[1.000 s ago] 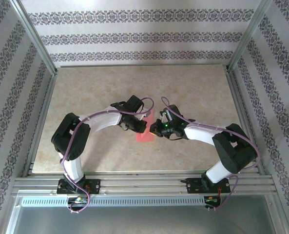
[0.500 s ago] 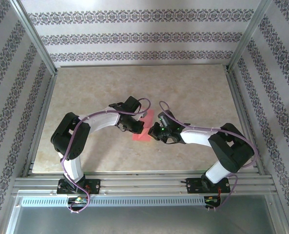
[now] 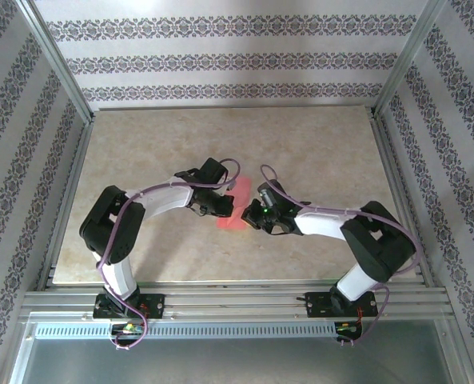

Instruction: Fold a paper plane with a square sheet of paper (pick it up from the middle)

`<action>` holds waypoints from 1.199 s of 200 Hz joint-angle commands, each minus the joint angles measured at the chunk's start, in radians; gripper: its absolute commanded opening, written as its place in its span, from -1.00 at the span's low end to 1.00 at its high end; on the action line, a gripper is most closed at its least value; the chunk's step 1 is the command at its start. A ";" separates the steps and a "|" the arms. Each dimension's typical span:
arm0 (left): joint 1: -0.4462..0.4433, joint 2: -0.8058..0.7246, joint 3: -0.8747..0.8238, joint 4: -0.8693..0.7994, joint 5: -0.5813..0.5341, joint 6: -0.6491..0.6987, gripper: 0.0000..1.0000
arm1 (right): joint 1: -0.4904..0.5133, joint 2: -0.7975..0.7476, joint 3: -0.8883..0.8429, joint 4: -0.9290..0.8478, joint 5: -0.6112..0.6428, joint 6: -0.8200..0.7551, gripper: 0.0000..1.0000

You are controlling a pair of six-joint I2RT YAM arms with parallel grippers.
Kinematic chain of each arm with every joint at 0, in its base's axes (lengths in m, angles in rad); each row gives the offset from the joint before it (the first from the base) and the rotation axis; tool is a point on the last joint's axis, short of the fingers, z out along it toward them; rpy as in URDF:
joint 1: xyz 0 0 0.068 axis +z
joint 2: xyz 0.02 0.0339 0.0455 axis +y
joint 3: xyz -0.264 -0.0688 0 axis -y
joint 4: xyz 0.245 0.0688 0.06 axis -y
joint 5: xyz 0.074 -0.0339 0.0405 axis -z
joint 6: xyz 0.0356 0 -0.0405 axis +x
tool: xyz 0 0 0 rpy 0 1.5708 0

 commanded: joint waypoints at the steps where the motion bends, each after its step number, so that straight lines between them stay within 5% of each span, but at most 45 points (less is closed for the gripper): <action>1: 0.013 -0.067 -0.039 0.100 -0.052 -0.166 -0.95 | -0.032 -0.075 -0.020 0.023 0.024 -0.045 -0.82; 55: 0.011 -0.123 -0.104 0.186 -0.120 -0.346 -0.95 | -0.015 -0.009 0.013 0.044 -0.028 0.015 -0.83; 119: 0.012 -0.122 -0.132 0.185 -0.120 -0.331 -0.95 | 0.027 0.163 0.093 0.120 -0.017 0.102 -0.86; 240: 0.017 -0.043 -0.025 0.084 -0.019 -0.022 -0.94 | -0.009 0.192 0.094 -0.080 -0.051 -0.007 -0.87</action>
